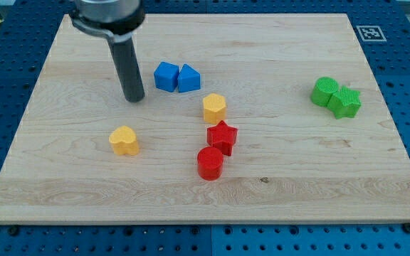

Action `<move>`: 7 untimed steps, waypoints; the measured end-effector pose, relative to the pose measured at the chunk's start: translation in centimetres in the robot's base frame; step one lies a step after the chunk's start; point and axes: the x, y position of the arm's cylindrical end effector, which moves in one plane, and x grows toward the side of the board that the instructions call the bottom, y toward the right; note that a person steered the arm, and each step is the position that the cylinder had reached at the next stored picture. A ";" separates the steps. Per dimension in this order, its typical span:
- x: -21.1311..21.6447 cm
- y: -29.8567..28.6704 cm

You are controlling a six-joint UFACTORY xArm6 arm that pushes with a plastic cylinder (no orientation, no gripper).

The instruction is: Nudge blue cube along blue triangle a bit right

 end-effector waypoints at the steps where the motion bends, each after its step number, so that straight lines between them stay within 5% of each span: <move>1: -1.1 0.0; 2: -4.2 0.0; 7: -3.1 4.8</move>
